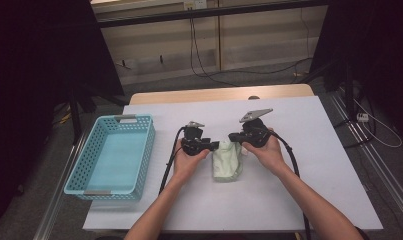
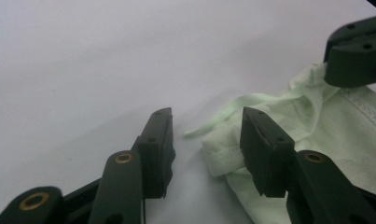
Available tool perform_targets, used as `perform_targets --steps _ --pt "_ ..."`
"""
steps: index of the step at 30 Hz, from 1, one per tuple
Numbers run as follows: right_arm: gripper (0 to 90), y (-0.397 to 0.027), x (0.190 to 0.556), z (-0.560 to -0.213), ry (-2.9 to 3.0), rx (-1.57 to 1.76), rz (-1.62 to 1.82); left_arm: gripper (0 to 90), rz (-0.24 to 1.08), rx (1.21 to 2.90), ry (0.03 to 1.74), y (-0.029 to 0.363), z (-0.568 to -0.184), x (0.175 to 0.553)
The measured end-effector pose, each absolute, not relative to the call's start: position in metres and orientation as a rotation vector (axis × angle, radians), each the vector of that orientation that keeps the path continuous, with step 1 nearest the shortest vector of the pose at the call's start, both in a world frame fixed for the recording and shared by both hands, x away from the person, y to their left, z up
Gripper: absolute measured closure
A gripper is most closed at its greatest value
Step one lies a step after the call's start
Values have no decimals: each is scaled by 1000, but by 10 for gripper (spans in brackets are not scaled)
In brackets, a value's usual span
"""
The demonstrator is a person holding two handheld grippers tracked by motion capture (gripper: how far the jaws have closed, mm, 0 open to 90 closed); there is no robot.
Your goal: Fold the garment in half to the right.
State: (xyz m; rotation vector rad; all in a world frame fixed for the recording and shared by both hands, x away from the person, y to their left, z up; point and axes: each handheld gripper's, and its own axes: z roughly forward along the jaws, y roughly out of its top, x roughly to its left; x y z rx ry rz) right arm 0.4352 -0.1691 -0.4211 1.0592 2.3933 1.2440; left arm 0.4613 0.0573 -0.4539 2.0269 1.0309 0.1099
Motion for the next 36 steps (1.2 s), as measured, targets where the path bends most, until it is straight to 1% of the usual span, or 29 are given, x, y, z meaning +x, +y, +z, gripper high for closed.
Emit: perform_targets --steps 8,14,20,24,29,36 --pt "887 -183 423 -426 2400 1051 1243 544 134 2035 1021 54 -454 459" --pt "874 -185 413 -431 2419 1027 1238 527 146 2043 1018 52 -454 458" --pt "828 -186 406 -434 2445 1003 1225 499 154 2046 1016 53 -453 457" --pt "827 -184 406 -437 2470 994 1225 480 165 2050 1006 53 -450 455" --pt "787 -182 404 -440 2513 957 1193 436 164 2066 995 53 -449 453" --pt "795 -182 404 -450 2518 964 1112 411 160 2073 981 49 -453 451"
